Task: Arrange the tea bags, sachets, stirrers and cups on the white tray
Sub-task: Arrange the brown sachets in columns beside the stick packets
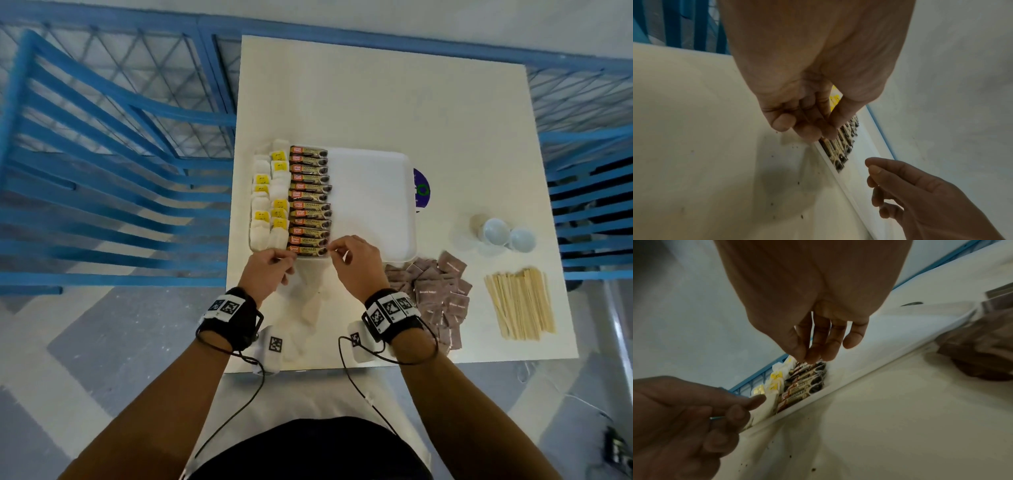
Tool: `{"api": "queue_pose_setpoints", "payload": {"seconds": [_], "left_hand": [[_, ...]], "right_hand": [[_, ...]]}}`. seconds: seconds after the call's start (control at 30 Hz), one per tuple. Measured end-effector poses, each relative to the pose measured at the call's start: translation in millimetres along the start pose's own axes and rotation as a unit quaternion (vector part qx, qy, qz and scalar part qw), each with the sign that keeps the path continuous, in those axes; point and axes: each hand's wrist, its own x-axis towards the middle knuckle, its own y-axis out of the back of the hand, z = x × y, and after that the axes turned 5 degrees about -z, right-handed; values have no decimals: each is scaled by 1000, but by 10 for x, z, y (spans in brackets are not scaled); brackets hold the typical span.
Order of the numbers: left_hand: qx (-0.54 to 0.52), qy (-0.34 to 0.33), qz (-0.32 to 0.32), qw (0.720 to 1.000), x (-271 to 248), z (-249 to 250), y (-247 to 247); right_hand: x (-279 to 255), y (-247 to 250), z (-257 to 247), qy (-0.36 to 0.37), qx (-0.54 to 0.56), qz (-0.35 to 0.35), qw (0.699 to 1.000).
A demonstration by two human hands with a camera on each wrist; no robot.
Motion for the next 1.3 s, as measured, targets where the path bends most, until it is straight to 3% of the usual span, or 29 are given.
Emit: {"api": "queue_pose_setpoints", "payload": {"seconds": [0.23,0.37,0.57,0.67,0.77,1.0,1.3], "left_hand": [[84,-31,-49,995,-72,95,-509],[135,-62,-74,986,-126,106,-933],[257,-80,-94,958,-170,59,-1728],[303,-74,-74,947,-222,-14,-2084],[349,-73,-3,934,-267,-55,-2334],[282,-76,71,954,-291,-85,-2423],[210,-68,77,972,-270,-48,-2277]], "right_hand": [[-473,310,247,-30,45,17,998],[-733,597,650,-57,25,6,998],[-944,997,1381,-75,-105,35,991],[-977,1117,1539,-93,-113,5,989],[-955,1173,1580,-95,-120,-44,987],[-890,1206,1600,-126,-21,-65,990],[-831,1394,1631,-141,82,-16,986]]}}
